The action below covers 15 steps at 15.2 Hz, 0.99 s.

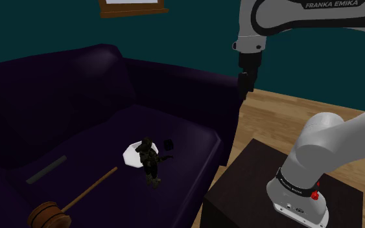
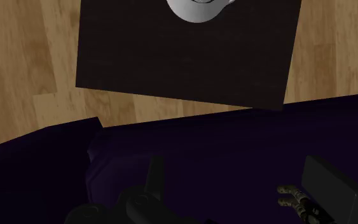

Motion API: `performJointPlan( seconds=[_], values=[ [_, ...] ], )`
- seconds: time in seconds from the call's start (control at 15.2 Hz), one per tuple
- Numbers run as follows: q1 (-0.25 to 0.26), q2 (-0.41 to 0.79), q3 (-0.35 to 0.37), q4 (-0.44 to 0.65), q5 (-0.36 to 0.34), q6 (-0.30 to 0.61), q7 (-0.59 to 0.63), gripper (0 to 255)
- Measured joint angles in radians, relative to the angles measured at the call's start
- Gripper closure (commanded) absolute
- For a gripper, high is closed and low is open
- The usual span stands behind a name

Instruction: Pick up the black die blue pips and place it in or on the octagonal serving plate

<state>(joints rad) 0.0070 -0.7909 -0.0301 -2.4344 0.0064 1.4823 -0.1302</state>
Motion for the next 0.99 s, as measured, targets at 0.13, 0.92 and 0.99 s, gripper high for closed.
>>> performJointPlan(
  seconds=[0.13, 0.92, 0.99],
  values=[
    [0.002, 0.01, 0.002, -0.005, 0.002, 0.016, 0.0, 0],
    [0.045, 0.322, 0.038, -0.088, 0.024, 0.455, -0.014, 0],
    [0.046, 0.358, 0.038, -0.086, 0.023, 0.492, -0.02, 0]
  ],
)
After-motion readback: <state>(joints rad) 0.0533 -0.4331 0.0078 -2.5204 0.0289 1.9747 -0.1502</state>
